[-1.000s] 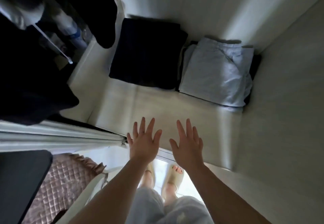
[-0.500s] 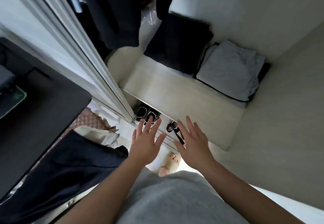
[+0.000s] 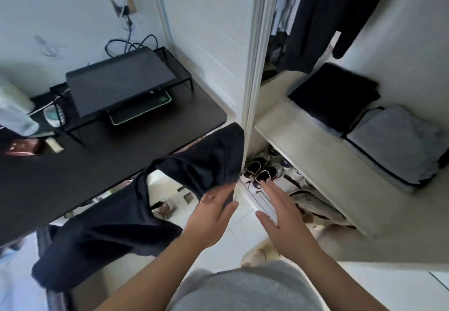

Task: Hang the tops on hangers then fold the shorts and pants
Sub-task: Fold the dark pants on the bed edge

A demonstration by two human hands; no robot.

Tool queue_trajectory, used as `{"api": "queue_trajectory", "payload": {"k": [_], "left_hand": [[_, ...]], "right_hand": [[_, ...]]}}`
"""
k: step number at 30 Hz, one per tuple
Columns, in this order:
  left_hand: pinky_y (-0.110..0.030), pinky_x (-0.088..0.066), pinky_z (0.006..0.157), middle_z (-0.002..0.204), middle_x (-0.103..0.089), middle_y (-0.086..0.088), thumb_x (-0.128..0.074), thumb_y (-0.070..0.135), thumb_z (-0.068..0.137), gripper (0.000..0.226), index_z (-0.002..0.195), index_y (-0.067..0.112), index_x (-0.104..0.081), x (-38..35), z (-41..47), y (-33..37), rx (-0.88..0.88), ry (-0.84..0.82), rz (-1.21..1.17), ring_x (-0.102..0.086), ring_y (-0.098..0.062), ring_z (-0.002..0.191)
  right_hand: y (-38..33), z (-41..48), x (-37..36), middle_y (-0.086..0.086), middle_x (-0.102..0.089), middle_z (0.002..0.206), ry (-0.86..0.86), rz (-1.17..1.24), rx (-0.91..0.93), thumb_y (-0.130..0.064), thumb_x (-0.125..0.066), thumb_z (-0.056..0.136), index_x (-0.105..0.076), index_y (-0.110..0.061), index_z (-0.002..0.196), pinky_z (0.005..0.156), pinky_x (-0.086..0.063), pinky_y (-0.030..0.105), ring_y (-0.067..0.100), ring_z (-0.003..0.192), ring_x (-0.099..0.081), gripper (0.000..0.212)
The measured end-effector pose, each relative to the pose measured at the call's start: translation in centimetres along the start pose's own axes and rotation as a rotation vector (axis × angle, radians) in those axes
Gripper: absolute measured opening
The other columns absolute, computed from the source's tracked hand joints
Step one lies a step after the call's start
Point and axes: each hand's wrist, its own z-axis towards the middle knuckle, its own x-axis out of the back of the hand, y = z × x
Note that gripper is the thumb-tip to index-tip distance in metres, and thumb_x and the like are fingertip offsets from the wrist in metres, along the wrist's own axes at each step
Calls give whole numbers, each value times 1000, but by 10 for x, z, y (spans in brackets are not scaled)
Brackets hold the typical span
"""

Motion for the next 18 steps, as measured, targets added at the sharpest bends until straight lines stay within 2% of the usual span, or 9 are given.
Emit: {"api": "queue_trajectory", "payload": {"k": [2, 5, 8, 11, 13, 15, 16, 18], "left_hand": [[-18, -24, 105, 150, -42, 20, -32, 58, 100, 53, 150, 41, -33, 12, -38, -22, 98, 33, -12, -29, -3, 139], [-26, -29, 108, 146, -46, 16, -36, 55, 102, 51, 149, 37, -38, 27, -92, -53, 251, 95, -67, -33, -8, 137], [-31, -38, 104, 135, -53, 10, -44, 49, 102, 47, 145, 33, -43, 37, -135, -79, 454, 233, -236, -47, -15, 128], [-28, -38, 93, 133, -58, 5, -55, 42, 99, 50, 145, 23, -44, 45, -164, -107, 710, 408, -472, -55, -19, 121], [-29, -37, 89, 128, -60, 1, -62, 38, 97, 52, 140, 15, -44, 52, -175, -123, 817, 542, -600, -57, -21, 118], [-31, -39, 90, 128, -60, -2, -67, 34, 94, 52, 135, 10, -45, 60, -180, -137, 871, 666, -668, -56, -25, 122], [-31, -39, 94, 134, -57, -4, -69, 34, 92, 59, 138, 10, -42, 64, -181, -143, 892, 716, -678, -53, -26, 127], [-32, -35, 102, 150, -43, -6, -77, 36, 85, 86, 151, 12, -26, 75, -182, -149, 954, 825, -692, -43, -27, 138]], "right_hand": [[-18, -8, -21, -32, -18, 155, -17, 44, 39, -25, -57, 100, -18, -52, 146, 122, -18, 31, -7, 146, -15, 66], [-42, -19, -50, -35, -24, 152, -86, 121, 11, -30, -55, 100, -21, -47, 152, 119, -21, 26, -15, 140, -18, 64], [-67, -23, -75, -28, -30, 153, -188, 164, -2, -37, -55, 100, -22, -47, 153, 113, -25, 23, -9, 140, -25, 63], [-89, -15, -98, -25, -34, 155, -303, 213, -35, -36, -57, 99, -23, -47, 152, 109, -25, 22, -4, 141, -30, 65], [-101, -3, -114, -22, -32, 157, -384, 205, -55, -37, -58, 98, -20, -44, 155, 110, -27, 25, 1, 143, -29, 69], [-111, 13, -130, -18, -29, 160, -447, 180, -59, -37, -62, 95, -16, -36, 158, 111, -25, 26, 8, 147, -27, 77], [-116, 20, -137, -16, -28, 161, -474, 169, -64, -38, -64, 93, -15, -32, 158, 109, -25, 26, 10, 148, -27, 82], [-126, 33, -150, -15, -33, 157, -523, 149, -76, -39, -69, 89, -16, -31, 158, 103, -29, 26, 13, 145, -32, 88]]}}
